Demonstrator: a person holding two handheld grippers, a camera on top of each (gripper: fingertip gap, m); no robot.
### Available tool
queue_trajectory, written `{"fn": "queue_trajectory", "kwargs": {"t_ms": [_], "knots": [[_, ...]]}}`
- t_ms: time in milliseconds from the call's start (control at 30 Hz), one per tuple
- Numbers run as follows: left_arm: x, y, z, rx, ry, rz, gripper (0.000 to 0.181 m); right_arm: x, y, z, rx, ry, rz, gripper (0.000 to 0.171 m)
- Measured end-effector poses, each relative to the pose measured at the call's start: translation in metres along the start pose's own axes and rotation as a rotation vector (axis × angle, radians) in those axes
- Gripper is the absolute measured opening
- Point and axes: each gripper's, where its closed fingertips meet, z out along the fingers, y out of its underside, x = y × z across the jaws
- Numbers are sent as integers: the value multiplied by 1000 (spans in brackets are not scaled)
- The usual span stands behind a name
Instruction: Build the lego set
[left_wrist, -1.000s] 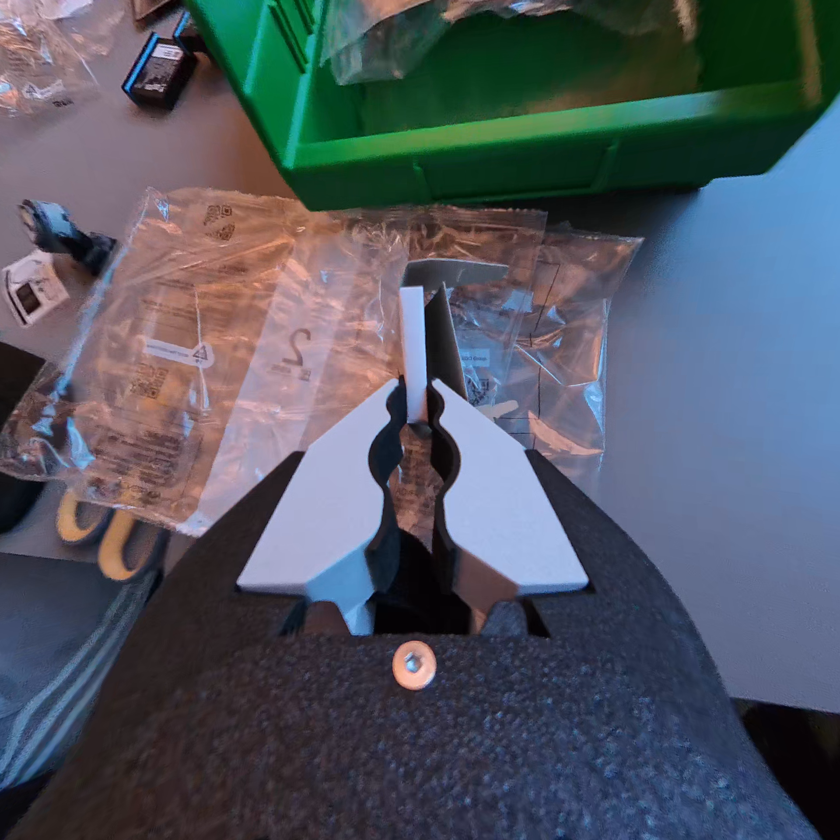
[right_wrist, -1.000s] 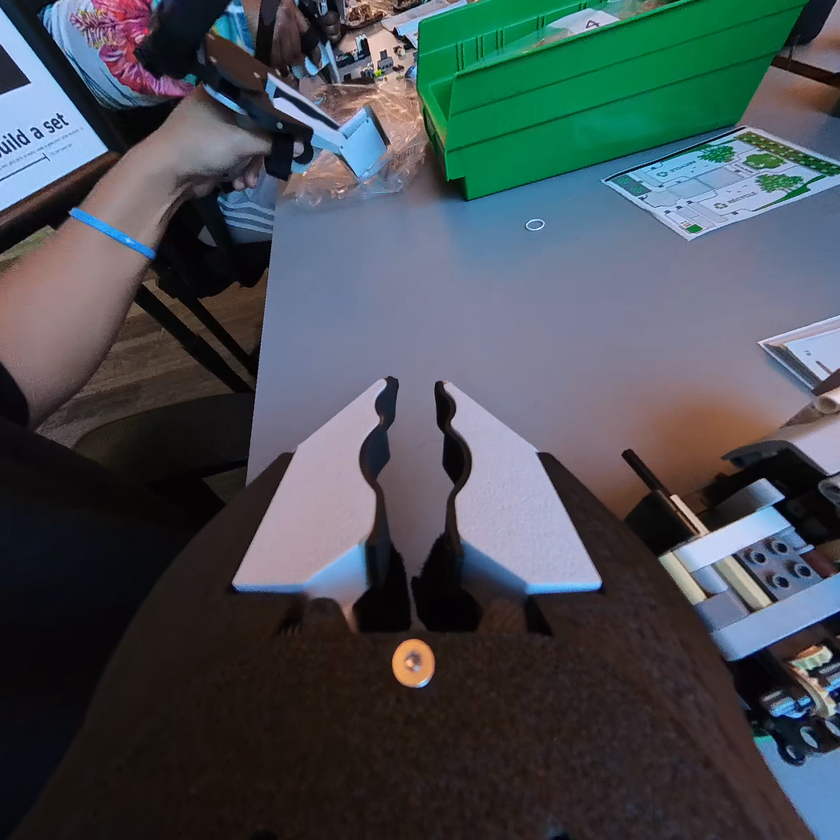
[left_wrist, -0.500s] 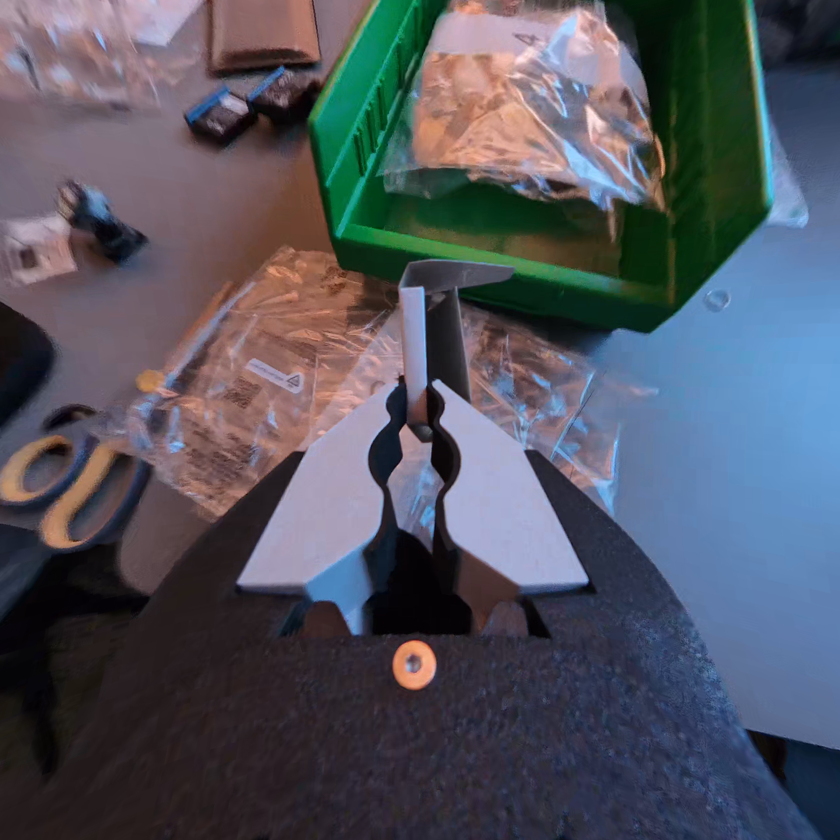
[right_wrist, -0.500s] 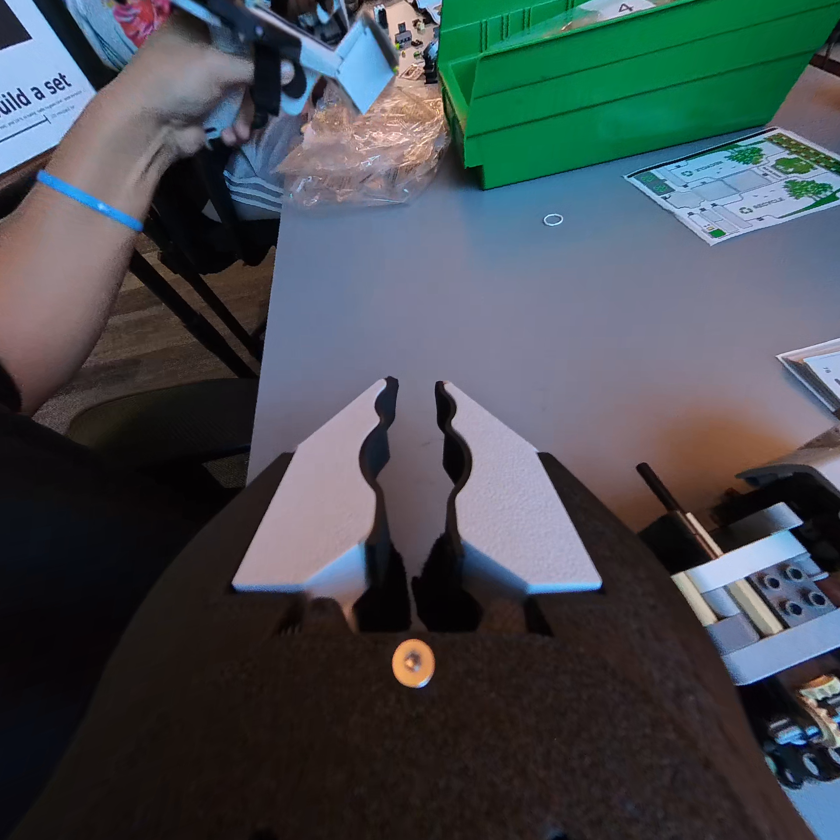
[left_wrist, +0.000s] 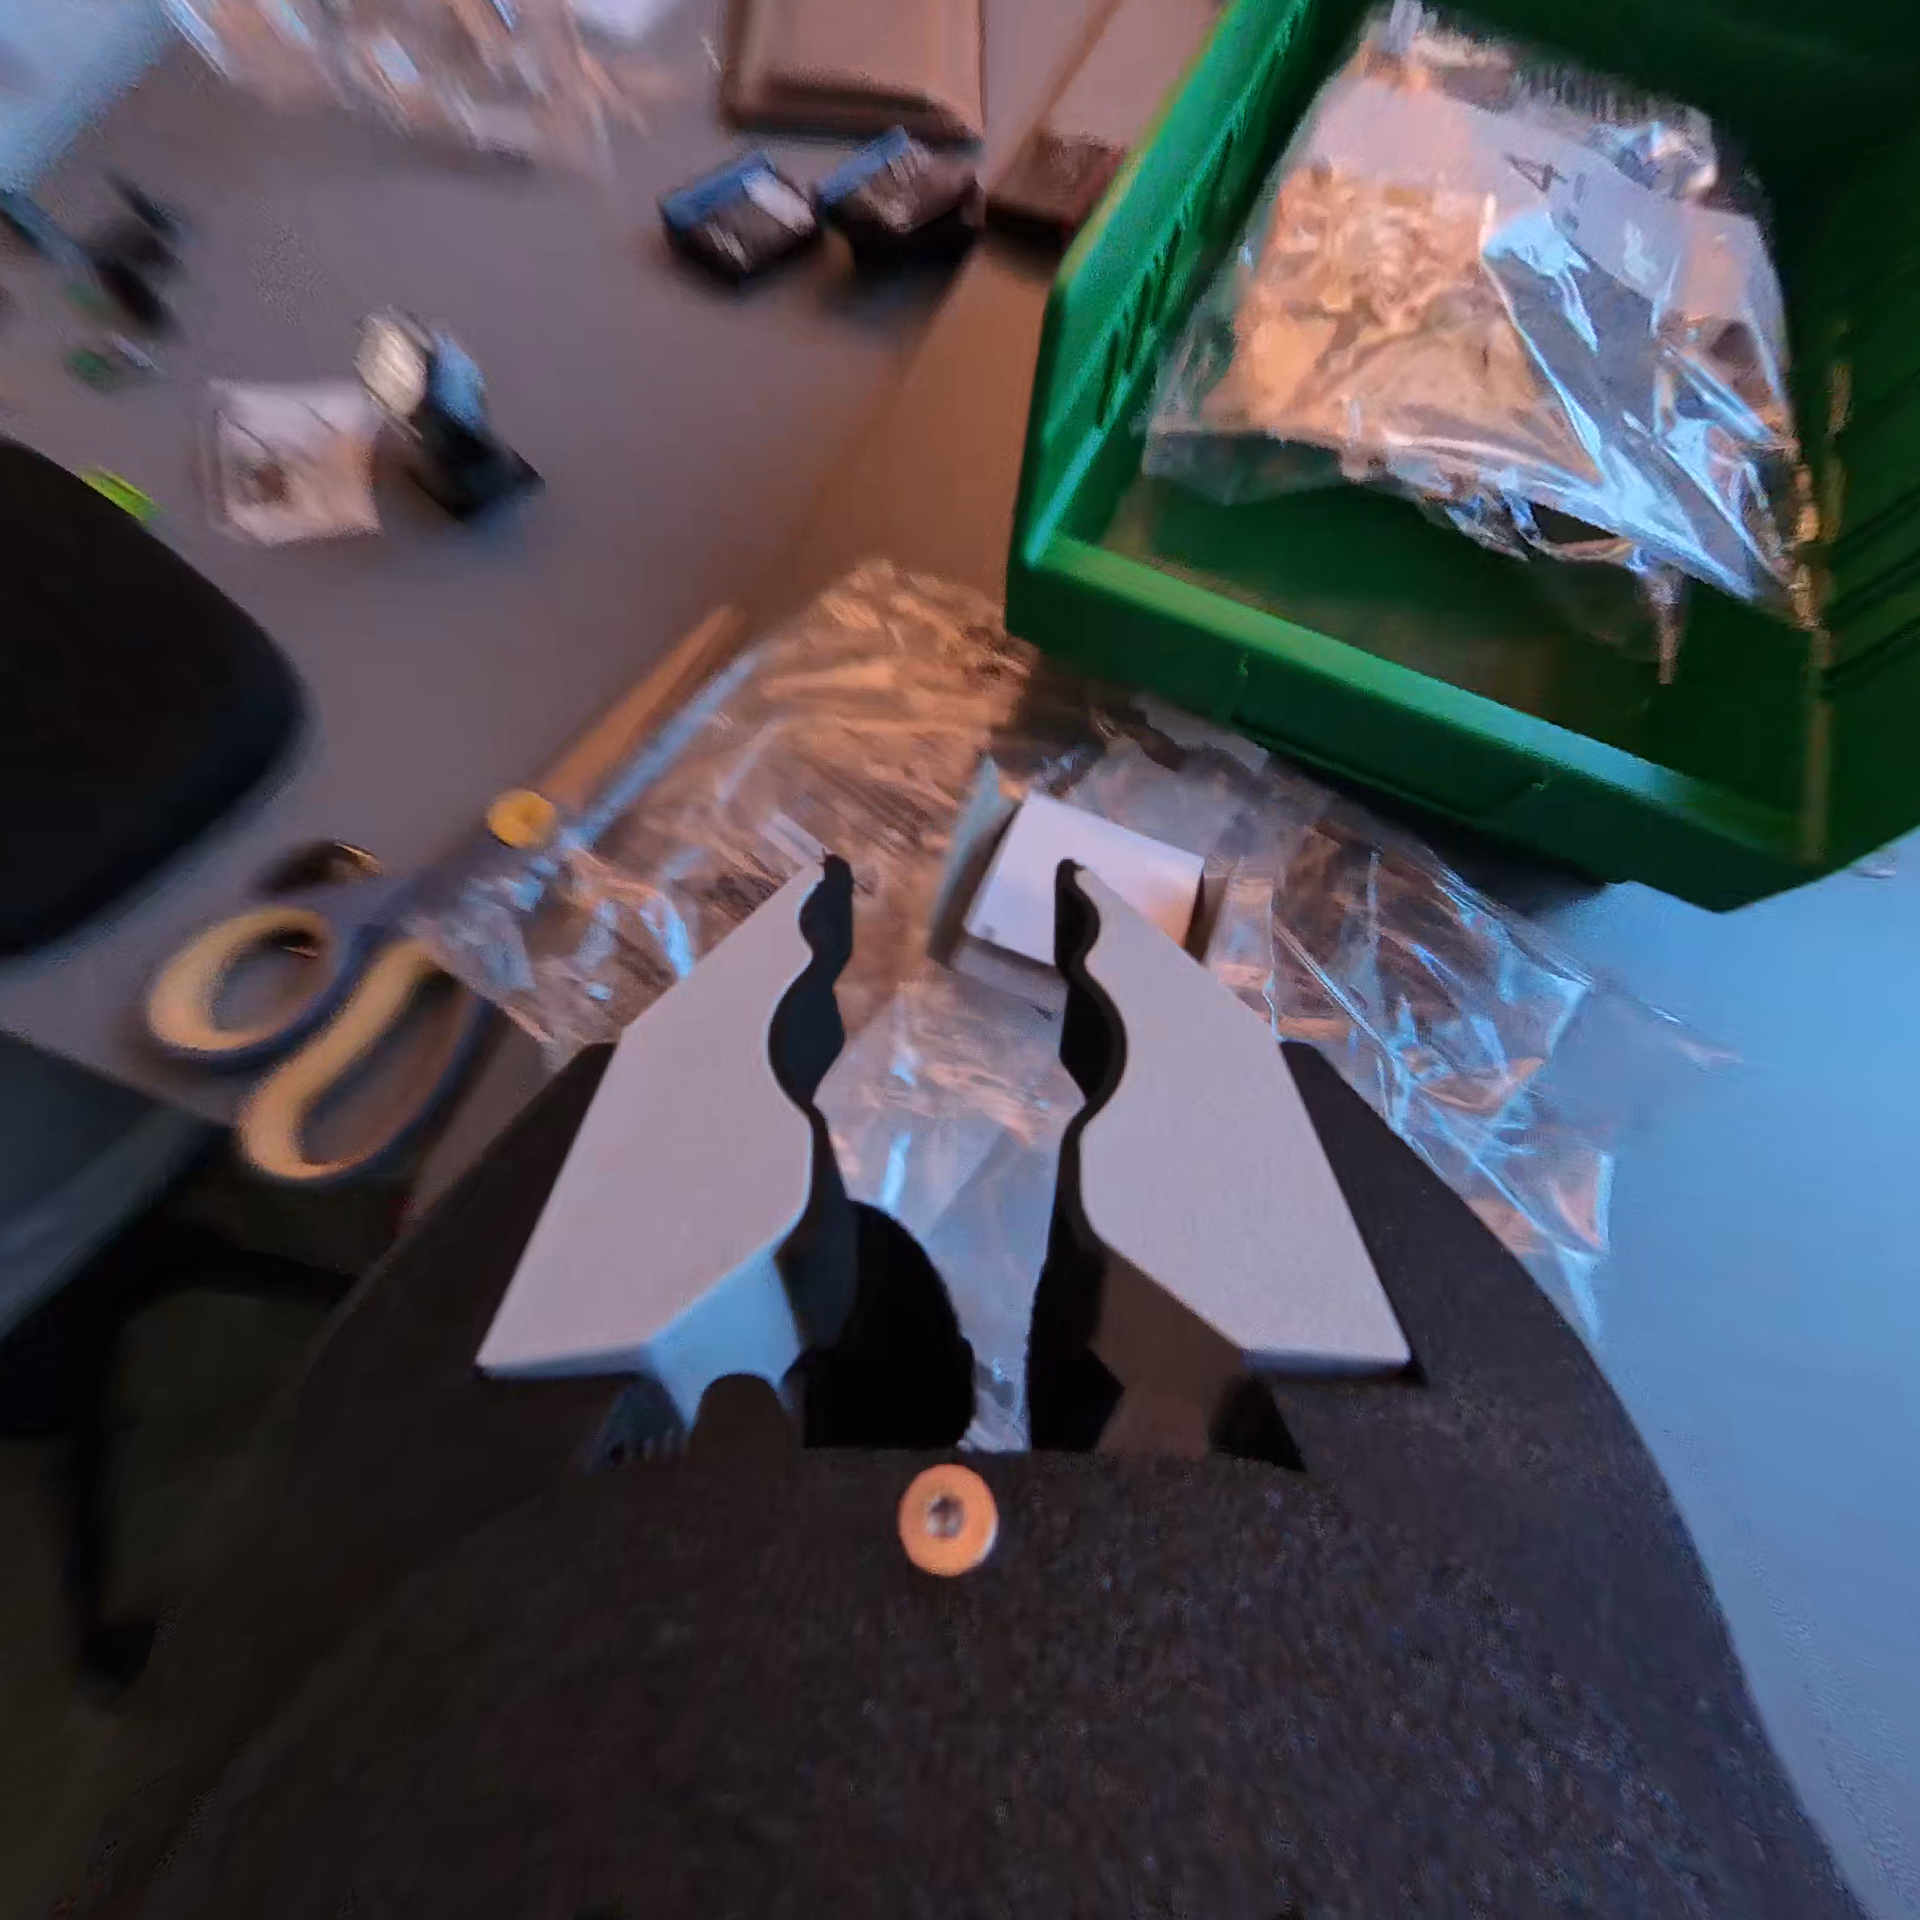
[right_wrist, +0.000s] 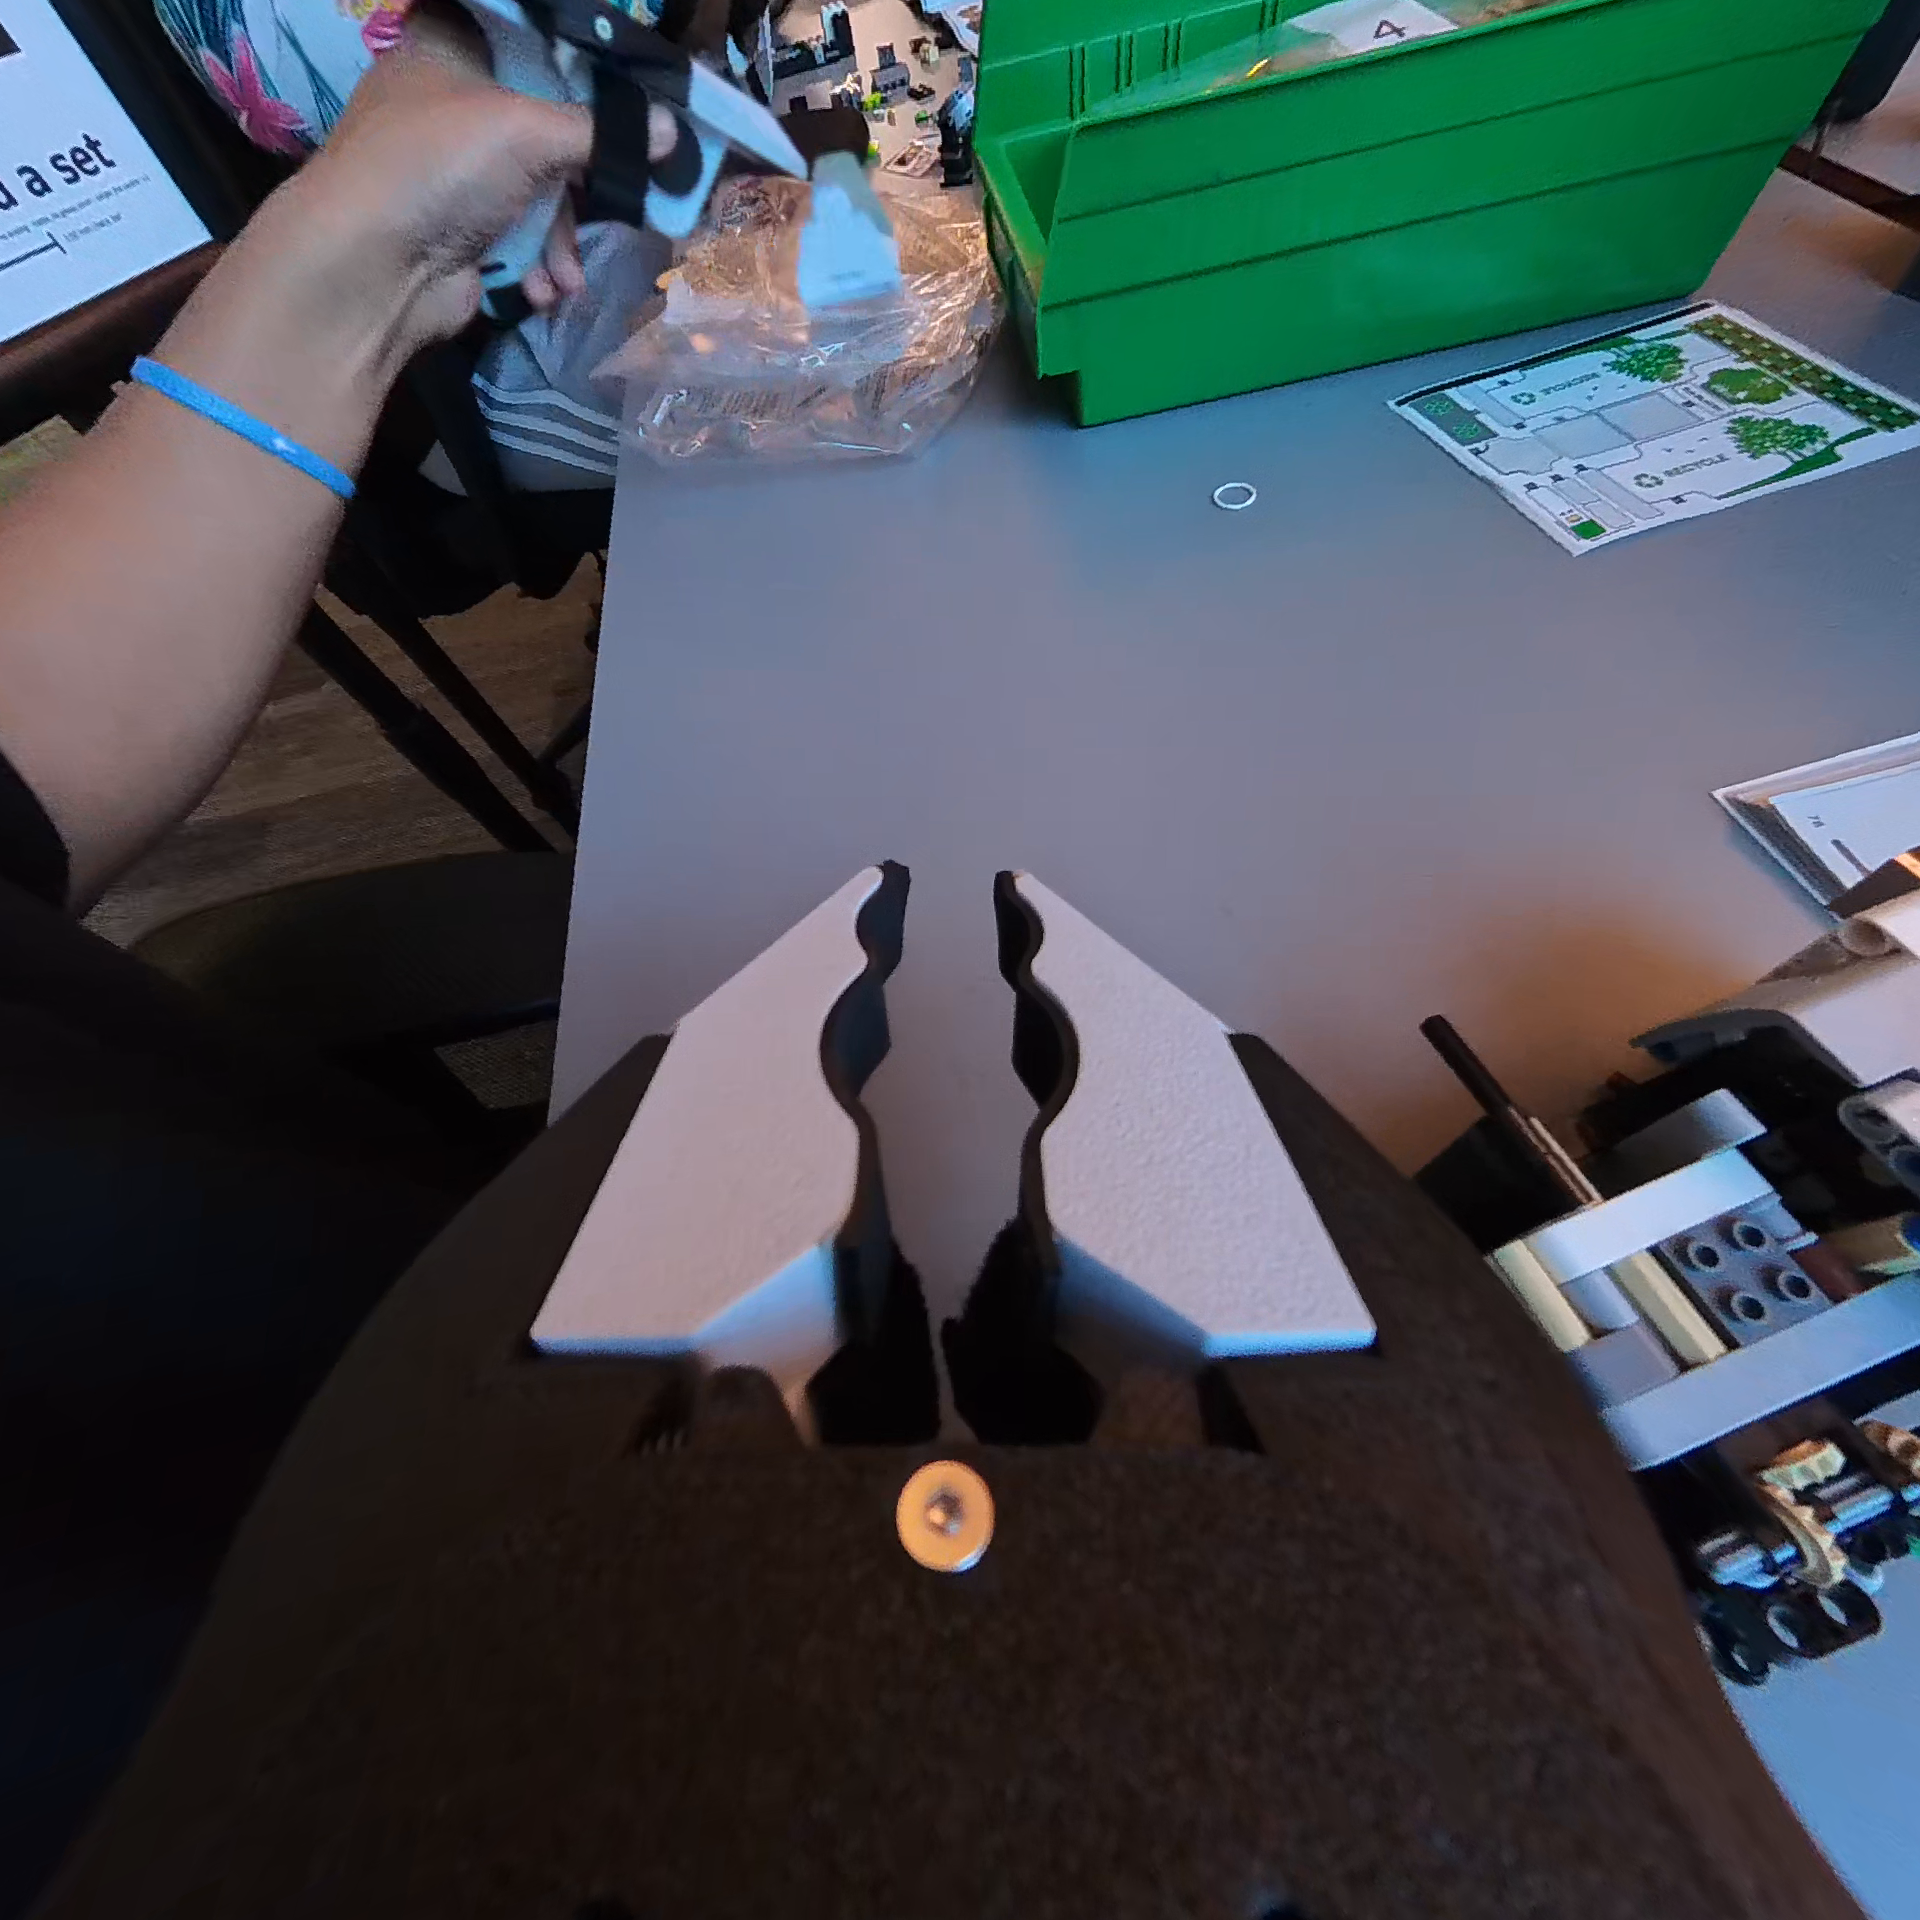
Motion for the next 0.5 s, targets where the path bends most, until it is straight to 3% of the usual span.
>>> {"fn": "queue_trajectory", "kwargs": {"t_ms": [33,133,233,333,500], "knots": [[1,-10,-9,46,-62,70,38,1,0,0,1,1,3,16],[51,-39,-32,206,-92,303,31,2,-2,1,1,4,4,16],[162,-15,-23,118,215,409,27,0,-5,4,7,1,3,16],[246,11,-5,34,380,379,24,-3,-7,7,10,-7,3,16],[287,27,43,-32,345,330,21,-5,-3,8,6,-15,12,17]]}}
